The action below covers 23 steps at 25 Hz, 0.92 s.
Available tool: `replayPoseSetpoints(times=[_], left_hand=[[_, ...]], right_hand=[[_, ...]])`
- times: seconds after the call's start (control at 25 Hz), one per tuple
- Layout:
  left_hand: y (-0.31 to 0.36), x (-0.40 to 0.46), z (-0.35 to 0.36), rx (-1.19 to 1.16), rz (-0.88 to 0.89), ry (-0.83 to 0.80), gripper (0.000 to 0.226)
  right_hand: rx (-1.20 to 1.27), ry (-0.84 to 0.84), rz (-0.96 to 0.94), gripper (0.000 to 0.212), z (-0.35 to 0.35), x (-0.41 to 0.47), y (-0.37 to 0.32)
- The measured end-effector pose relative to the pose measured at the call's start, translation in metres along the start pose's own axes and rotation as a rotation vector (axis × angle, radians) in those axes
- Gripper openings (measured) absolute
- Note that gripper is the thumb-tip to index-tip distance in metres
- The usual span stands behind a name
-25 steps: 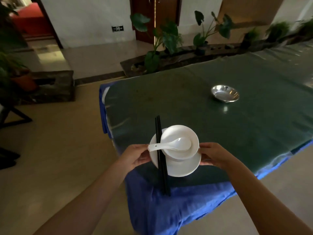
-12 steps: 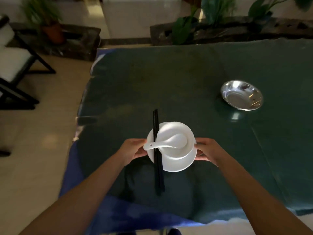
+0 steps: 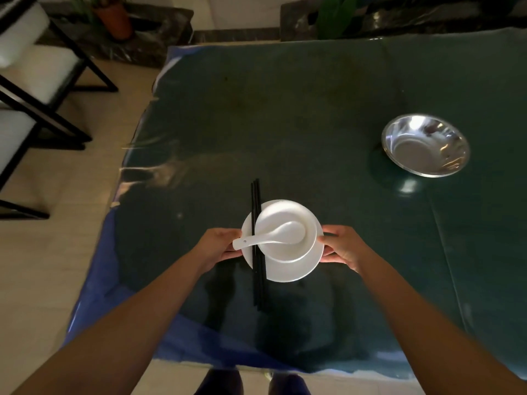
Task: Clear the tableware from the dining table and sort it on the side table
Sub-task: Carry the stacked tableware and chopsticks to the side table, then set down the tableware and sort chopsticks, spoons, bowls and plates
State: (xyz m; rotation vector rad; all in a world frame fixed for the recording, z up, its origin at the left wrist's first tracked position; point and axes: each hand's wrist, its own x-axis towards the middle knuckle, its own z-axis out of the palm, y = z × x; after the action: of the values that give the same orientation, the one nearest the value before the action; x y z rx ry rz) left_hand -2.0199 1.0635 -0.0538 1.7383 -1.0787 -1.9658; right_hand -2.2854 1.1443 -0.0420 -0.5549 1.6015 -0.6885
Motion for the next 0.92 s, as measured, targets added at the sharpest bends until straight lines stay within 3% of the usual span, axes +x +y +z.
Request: replayPoseSetpoints(times=[0.32, 0.44, 0.56, 0.72, 0.92], left_hand=[[-0.013, 0.004, 0.002, 0.007, -0.005, 0.015, 0.015], [-0.007, 0.004, -0.001, 0.15, 0.004, -0.008, 0.019], [0.005, 0.003, -0.002, 0.316, 0.044, 0.07, 0.02], [0.015, -0.014, -0.008, 0.196, 0.032, 0.158, 0.022], [0.015, -0.051, -0.002, 0.1, -0.005, 0.099, 0.021]], right_hand=[[0.01, -0.038, 0.012, 0.033, -0.005, 0.01, 0.017], [0.003, -0.059, 0.004, 0.032, -0.006, 0.011, 0.019], [-0.082, 0.045, 0.01, 0.028, -0.005, 0.011, 0.019], [-0.043, 0.199, 0.037, 0.026, -0.012, 0.004, 0.015], [0.055, 0.227, -0.042, 0.024, -0.011, -0.018, 0.003]])
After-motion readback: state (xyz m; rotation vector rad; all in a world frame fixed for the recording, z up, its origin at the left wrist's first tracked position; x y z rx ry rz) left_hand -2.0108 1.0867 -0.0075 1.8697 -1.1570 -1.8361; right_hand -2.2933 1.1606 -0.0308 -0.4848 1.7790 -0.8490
